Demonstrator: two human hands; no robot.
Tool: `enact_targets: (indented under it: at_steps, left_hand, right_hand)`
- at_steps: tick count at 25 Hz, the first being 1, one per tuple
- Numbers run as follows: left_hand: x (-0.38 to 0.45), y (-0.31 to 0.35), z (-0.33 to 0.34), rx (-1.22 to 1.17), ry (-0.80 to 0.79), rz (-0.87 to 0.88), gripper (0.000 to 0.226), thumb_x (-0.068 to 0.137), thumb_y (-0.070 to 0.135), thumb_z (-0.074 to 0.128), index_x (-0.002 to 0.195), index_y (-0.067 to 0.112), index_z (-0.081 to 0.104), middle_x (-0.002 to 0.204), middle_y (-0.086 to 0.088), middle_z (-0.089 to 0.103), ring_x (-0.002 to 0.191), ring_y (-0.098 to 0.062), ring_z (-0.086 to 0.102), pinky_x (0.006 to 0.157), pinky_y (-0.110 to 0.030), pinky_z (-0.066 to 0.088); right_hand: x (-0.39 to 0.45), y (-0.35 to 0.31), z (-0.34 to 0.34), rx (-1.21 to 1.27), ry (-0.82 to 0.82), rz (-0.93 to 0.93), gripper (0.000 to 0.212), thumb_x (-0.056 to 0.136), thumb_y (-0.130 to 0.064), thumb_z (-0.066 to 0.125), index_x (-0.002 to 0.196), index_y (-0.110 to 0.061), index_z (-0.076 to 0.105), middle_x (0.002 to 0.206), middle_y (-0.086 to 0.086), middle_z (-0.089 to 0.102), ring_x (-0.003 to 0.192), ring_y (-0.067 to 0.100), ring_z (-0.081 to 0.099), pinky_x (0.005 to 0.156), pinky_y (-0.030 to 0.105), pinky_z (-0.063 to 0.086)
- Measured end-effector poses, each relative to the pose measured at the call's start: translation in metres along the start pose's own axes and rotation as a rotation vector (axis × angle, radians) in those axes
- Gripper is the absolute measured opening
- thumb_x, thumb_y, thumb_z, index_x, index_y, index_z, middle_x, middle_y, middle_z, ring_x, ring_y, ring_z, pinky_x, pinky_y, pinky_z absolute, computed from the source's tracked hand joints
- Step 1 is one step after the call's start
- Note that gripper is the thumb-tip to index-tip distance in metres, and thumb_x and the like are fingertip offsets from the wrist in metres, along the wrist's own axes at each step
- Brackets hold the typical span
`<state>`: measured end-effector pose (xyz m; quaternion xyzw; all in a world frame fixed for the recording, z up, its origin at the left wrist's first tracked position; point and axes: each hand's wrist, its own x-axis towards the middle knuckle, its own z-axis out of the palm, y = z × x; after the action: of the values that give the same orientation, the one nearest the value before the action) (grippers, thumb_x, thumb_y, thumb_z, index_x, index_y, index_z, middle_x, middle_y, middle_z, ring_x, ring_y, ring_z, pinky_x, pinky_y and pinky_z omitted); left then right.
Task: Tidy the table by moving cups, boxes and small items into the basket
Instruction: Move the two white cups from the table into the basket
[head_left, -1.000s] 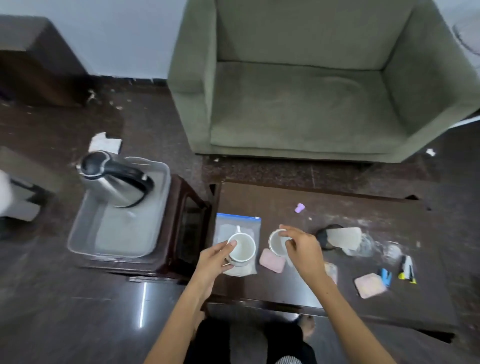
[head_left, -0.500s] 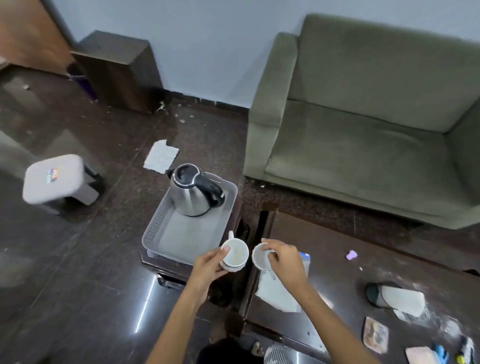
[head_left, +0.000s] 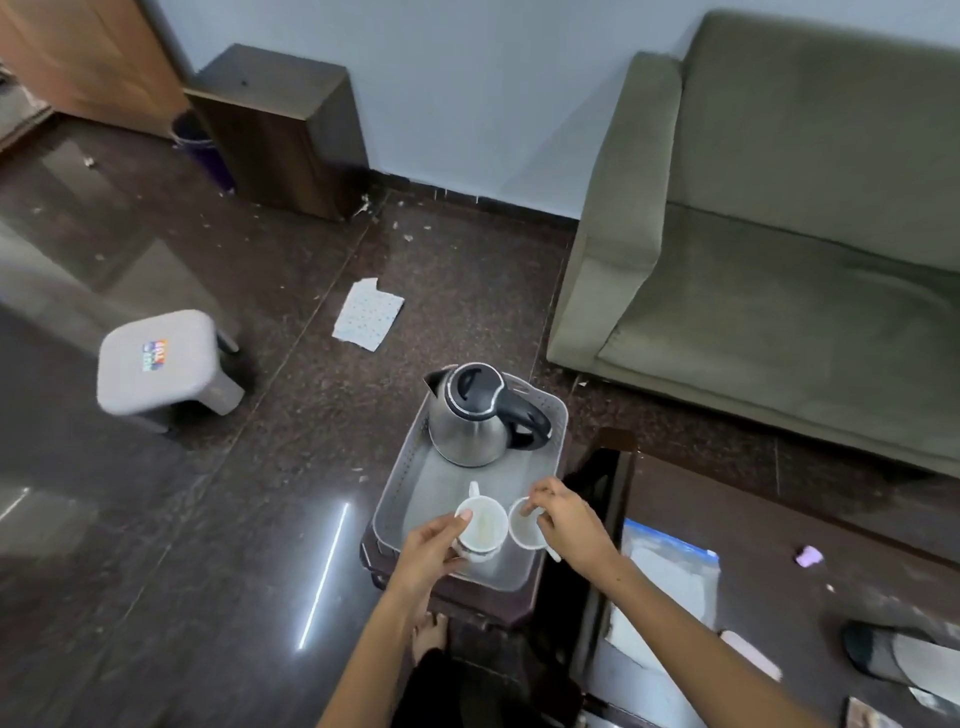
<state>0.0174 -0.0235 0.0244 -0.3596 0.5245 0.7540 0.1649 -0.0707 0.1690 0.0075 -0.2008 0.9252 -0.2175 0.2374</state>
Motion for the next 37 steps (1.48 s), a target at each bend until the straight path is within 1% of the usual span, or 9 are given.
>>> enact_targets:
  at_steps: [5, 10, 18, 21, 23, 27, 30, 32, 37]
  left_hand:
    - [0.050, 0.021, -0.057, 0.085, -0.034, -0.047, 0.026, 0.085, 0.027, 0.067, 0.101, 0.007, 0.071, 0.085, -0.014, 0.060, 0.082, -0.020, 0.061, 0.078, -0.033, 0.054]
    - [0.082, 0.030, -0.089, 0.092, -0.046, -0.067, 0.020, 0.084, 0.027, 0.068, 0.096, 0.012, 0.073, 0.089, -0.009, 0.070, 0.087, -0.020, 0.063, 0.077, -0.032, 0.051]
    - [0.110, 0.023, -0.110, 0.149, -0.068, -0.101, 0.025, 0.083, 0.028, 0.068, 0.102, 0.012, 0.072, 0.086, -0.003, 0.073, 0.086, -0.018, 0.065, 0.072, -0.030, 0.050]
    - [0.117, 0.024, -0.109, 0.187, -0.062, -0.109, 0.019, 0.085, 0.021, 0.066, 0.101, 0.012, 0.072, 0.085, -0.005, 0.071, 0.082, -0.016, 0.063, 0.073, -0.030, 0.051]
    - [0.124, 0.024, -0.105, 0.247, -0.077, -0.100, 0.019, 0.085, 0.018, 0.067, 0.102, 0.011, 0.072, 0.089, -0.008, 0.071, 0.081, -0.017, 0.063, 0.071, -0.030, 0.050]
    - [0.141, 0.022, -0.094, 0.358, -0.123, -0.091, 0.016, 0.085, 0.016, 0.067, 0.099, 0.012, 0.072, 0.081, -0.002, 0.071, 0.075, -0.014, 0.061, 0.061, -0.021, 0.047]
    - [0.149, 0.023, -0.092, 0.400, -0.134, -0.074, 0.017, 0.086, 0.013, 0.065, 0.101, 0.008, 0.071, 0.077, 0.002, 0.069, 0.062, -0.002, 0.060, 0.058, -0.016, 0.045]
    - [0.151, 0.023, -0.092, 0.421, -0.125, -0.056, 0.011, 0.086, 0.010, 0.064, 0.094, 0.014, 0.071, 0.076, 0.002, 0.068, 0.058, 0.001, 0.057, 0.054, -0.012, 0.043]
    - [0.153, 0.015, -0.088, 0.508, -0.134, -0.056, 0.014, 0.082, 0.021, 0.066, 0.094, 0.015, 0.071, 0.072, 0.006, 0.065, 0.064, -0.008, 0.054, 0.056, -0.017, 0.041]
  right_hand:
    - [0.072, -0.022, 0.036, -0.161, -0.217, -0.094, 0.039, 0.079, 0.002, 0.046, 0.109, -0.018, 0.061, 0.127, -0.003, 0.054, 0.108, 0.027, 0.057, 0.086, 0.033, 0.046]
    - [0.113, -0.039, 0.071, -0.344, -0.392, -0.167, 0.024, 0.083, -0.013, 0.045, 0.099, -0.013, 0.064, 0.113, 0.008, 0.063, 0.103, 0.027, 0.056, 0.084, 0.032, 0.041]
    - [0.144, -0.040, 0.095, -0.422, -0.434, -0.114, 0.021, 0.078, -0.005, 0.052, 0.095, -0.003, 0.065, 0.105, 0.014, 0.061, 0.102, 0.034, 0.057, 0.082, 0.040, 0.049]
    - [0.136, -0.041, 0.092, -0.392, -0.254, -0.208, 0.020, 0.066, 0.003, 0.052, 0.075, -0.008, 0.065, 0.095, 0.008, 0.068, 0.098, 0.029, 0.063, 0.080, 0.033, 0.052]
    - [0.116, -0.041, 0.096, -0.199, 0.043, -0.097, 0.029, 0.053, 0.009, 0.054, 0.068, -0.014, 0.063, 0.091, 0.002, 0.072, 0.092, 0.025, 0.068, 0.075, 0.028, 0.054]
    - [0.082, -0.049, 0.111, 0.349, 0.380, 0.592, 0.012, 0.079, -0.001, 0.065, 0.086, -0.010, 0.063, 0.089, 0.004, 0.069, 0.079, 0.021, 0.065, 0.068, 0.033, 0.051]
    - [0.097, -0.053, 0.116, 0.649, 0.317, 0.898, 0.026, 0.082, -0.029, 0.071, 0.096, -0.010, 0.061, 0.079, 0.011, 0.073, 0.067, 0.022, 0.068, 0.066, 0.032, 0.052]
    - [0.112, -0.048, 0.121, 0.752, 0.273, 0.952, 0.024, 0.082, -0.021, 0.070, 0.098, -0.006, 0.062, 0.074, 0.016, 0.073, 0.056, 0.024, 0.070, 0.064, 0.042, 0.059]
    - [0.110, -0.027, 0.126, 0.449, 0.196, 0.919, 0.017, 0.075, -0.004, 0.061, 0.090, -0.004, 0.069, 0.070, 0.018, 0.072, 0.064, 0.032, 0.070, 0.065, 0.042, 0.059]
